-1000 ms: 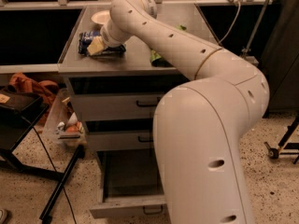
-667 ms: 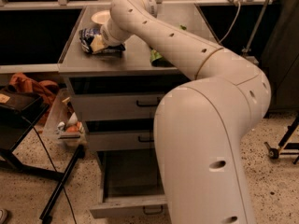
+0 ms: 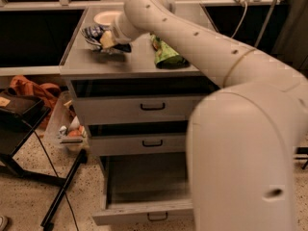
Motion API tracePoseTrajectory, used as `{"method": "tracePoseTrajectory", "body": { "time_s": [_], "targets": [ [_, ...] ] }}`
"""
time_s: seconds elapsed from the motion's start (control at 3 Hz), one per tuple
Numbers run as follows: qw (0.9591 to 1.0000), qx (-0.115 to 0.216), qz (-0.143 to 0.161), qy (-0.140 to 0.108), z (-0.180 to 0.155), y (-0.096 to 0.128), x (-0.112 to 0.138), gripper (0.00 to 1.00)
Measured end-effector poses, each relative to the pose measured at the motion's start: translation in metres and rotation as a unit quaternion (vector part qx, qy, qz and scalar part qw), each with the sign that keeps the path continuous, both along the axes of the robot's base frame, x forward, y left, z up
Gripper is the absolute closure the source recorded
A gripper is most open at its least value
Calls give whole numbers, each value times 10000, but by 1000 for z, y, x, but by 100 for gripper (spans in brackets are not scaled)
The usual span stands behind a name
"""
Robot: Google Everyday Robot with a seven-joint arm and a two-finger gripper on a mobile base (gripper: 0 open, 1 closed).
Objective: Place blue chip bag into bottom drawer
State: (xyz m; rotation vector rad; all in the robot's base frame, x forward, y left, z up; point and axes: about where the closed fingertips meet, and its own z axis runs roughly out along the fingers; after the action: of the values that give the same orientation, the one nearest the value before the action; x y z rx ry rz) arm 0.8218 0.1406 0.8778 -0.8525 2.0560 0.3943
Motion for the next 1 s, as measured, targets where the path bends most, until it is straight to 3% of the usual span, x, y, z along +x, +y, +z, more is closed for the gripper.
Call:
{"method": "tracePoseTrajectory", "body": {
  "time_s": [0.33,1.0],
  "targets": [
    [9995,165,164,-200,2,-20,-35,100],
    [9967,293,548,-525,-3,-37,-93,100]
  ]
}}
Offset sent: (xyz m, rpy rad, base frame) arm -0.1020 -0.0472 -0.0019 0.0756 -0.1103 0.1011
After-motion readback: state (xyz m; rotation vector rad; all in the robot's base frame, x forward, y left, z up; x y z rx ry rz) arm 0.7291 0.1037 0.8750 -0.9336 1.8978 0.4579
